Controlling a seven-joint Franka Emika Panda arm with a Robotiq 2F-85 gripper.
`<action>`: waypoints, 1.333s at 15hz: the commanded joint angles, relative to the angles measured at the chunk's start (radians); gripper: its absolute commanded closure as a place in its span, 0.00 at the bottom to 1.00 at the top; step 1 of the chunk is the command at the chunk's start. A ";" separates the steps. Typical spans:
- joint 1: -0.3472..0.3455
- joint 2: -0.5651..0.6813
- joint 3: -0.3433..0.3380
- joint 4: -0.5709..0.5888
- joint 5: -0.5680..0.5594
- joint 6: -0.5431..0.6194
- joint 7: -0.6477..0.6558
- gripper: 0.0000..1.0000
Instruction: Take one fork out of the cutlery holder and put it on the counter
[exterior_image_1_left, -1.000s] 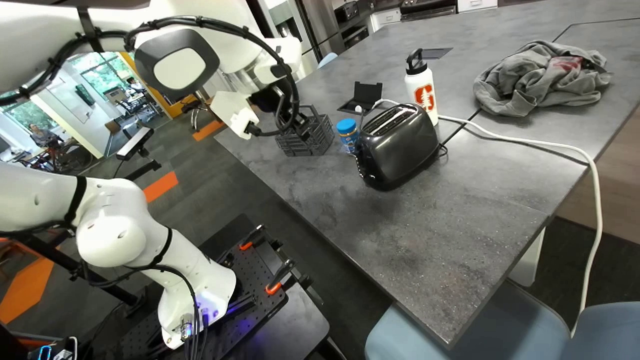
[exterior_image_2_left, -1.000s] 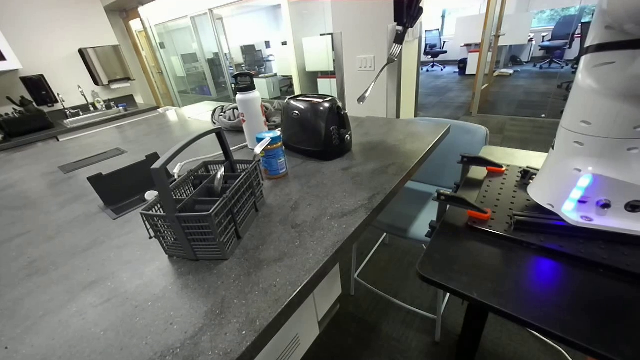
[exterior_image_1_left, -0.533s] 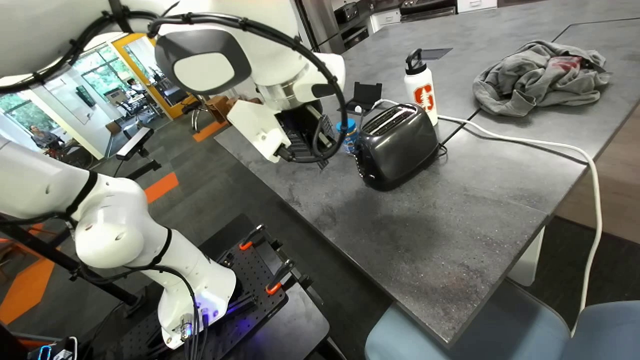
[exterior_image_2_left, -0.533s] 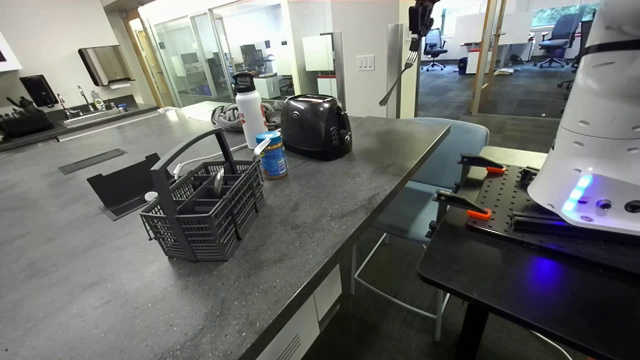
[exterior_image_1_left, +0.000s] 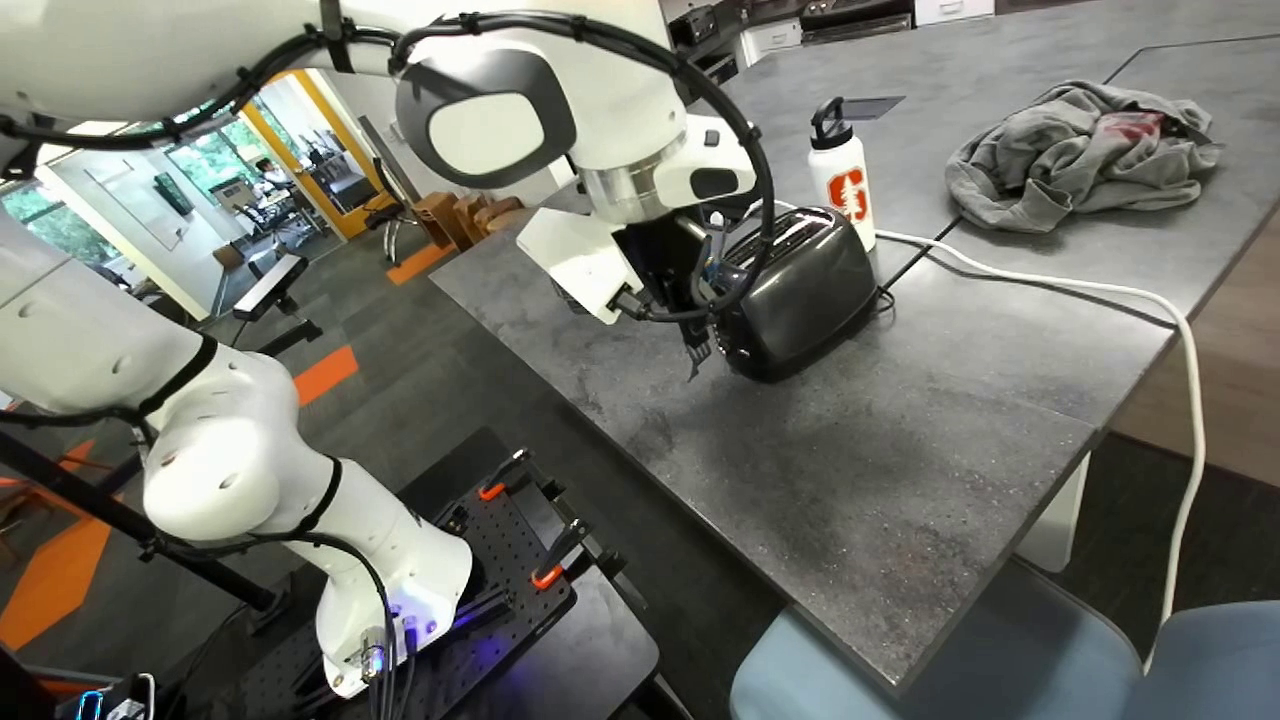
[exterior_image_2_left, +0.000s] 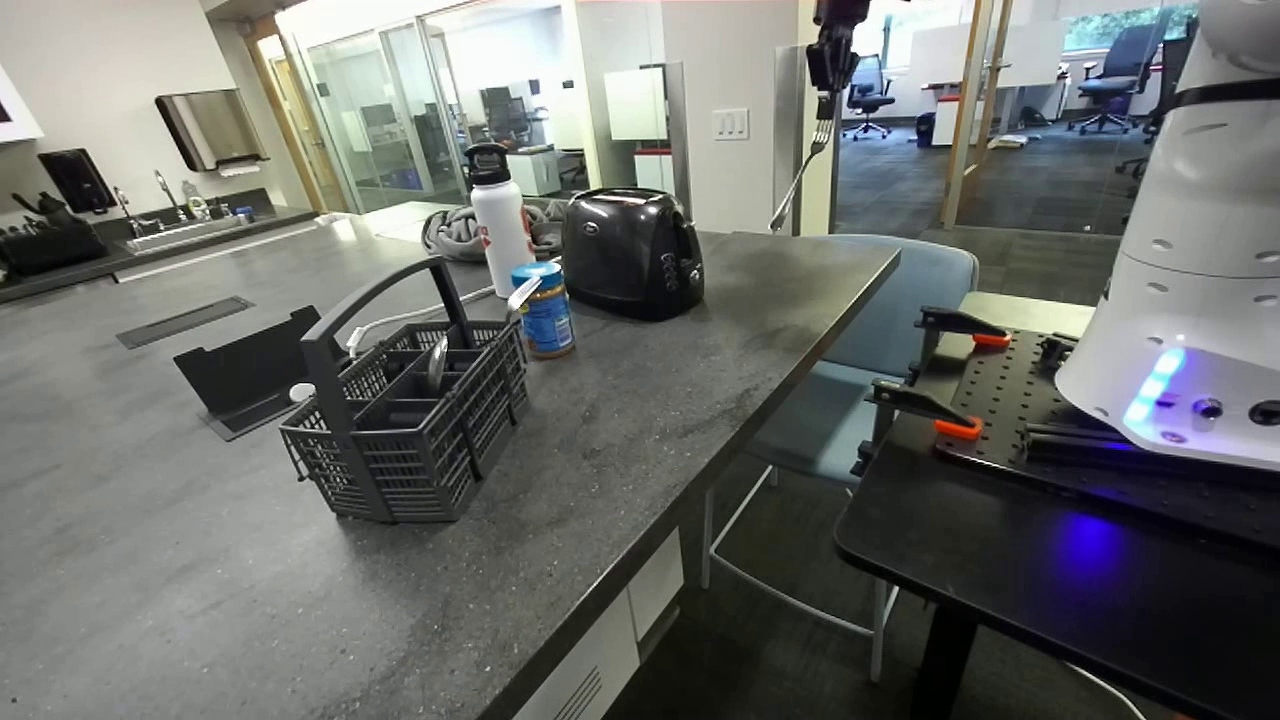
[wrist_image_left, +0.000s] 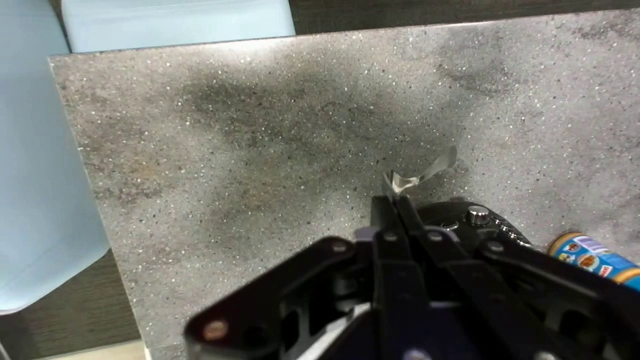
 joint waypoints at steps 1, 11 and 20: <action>-0.052 0.051 0.041 0.034 0.026 0.011 -0.031 0.99; -0.235 0.380 0.081 0.315 0.275 -0.165 -0.417 0.99; -0.380 0.675 0.234 0.588 0.267 -0.319 -0.474 0.99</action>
